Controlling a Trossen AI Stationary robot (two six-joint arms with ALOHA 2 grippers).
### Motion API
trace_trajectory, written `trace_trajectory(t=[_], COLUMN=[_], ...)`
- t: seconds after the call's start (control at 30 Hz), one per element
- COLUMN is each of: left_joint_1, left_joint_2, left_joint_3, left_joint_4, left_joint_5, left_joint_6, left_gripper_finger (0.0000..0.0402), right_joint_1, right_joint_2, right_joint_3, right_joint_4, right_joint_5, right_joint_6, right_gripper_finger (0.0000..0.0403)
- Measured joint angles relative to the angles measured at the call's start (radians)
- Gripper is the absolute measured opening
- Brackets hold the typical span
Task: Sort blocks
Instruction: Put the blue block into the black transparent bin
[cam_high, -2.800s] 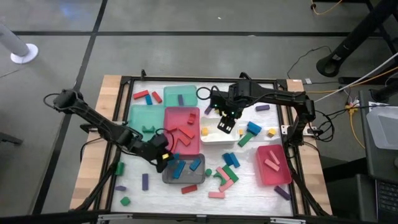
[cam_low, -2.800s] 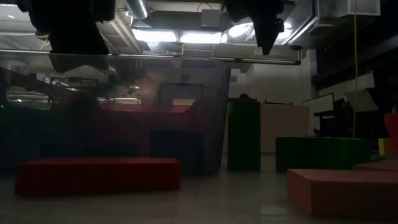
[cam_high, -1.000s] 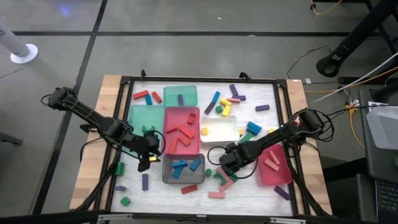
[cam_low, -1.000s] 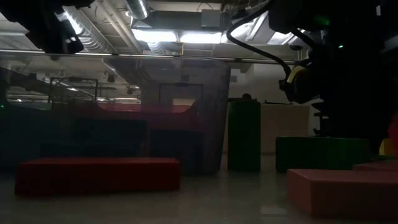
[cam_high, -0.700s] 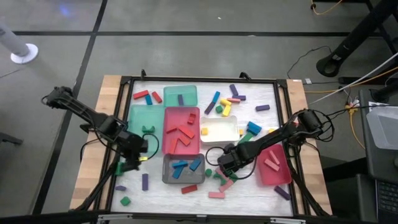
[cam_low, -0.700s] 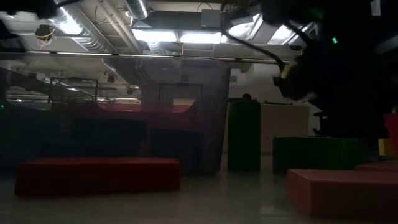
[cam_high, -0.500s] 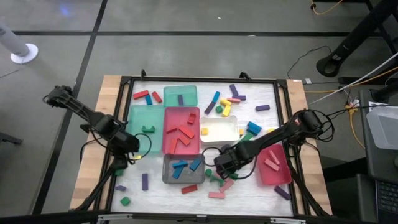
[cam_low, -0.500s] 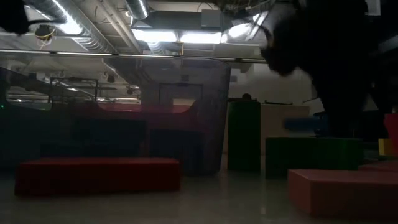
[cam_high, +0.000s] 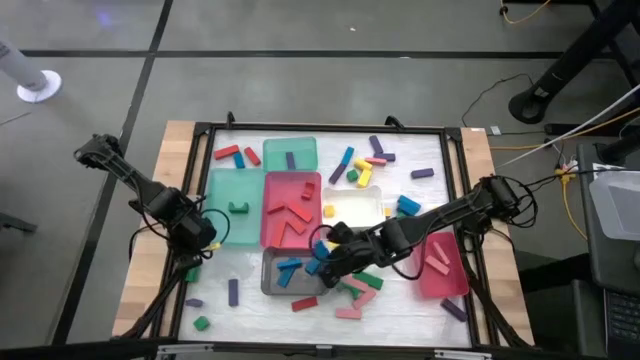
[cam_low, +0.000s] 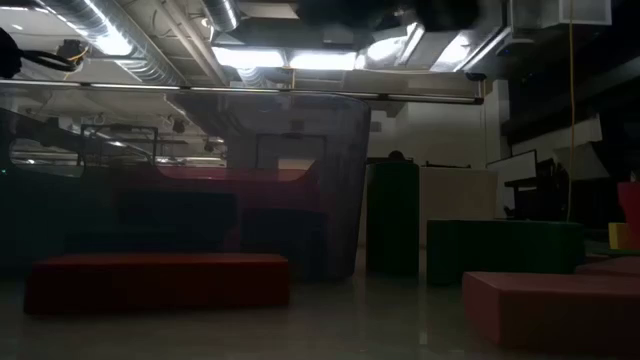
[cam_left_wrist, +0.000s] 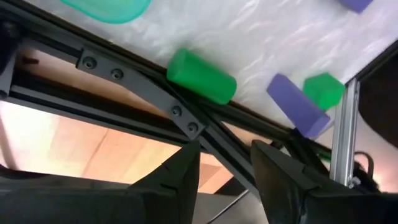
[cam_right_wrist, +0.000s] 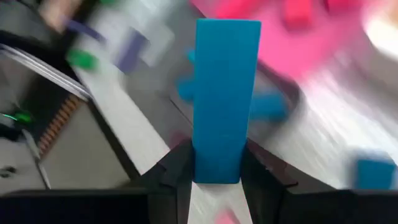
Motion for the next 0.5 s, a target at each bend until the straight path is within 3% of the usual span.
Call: trace_trajectory(t=[0.23, 0.5], left_joint_1=[-0.002, -0.002], left_joint_2=[0.000, 0.000], left_joint_3=[0.000, 0.000], left_joint_4=[0.015, 0.038], left_joint_5=[-0.022, 0.001], left_joint_6=[-0.012, -0.025], left_gripper_finger=[0.0131, 0.0131], right_joint_1=[-0.001, -0.001], right_joint_2=[0.066, 0.138], right_joint_3=[0.000, 0.000], right_joint_4=[0.249, 0.303], right_joint_5=[0.069, -0.043], right_joint_6=[-0.155, -0.181], right_gripper_finger=[0.0122, 0.0124])
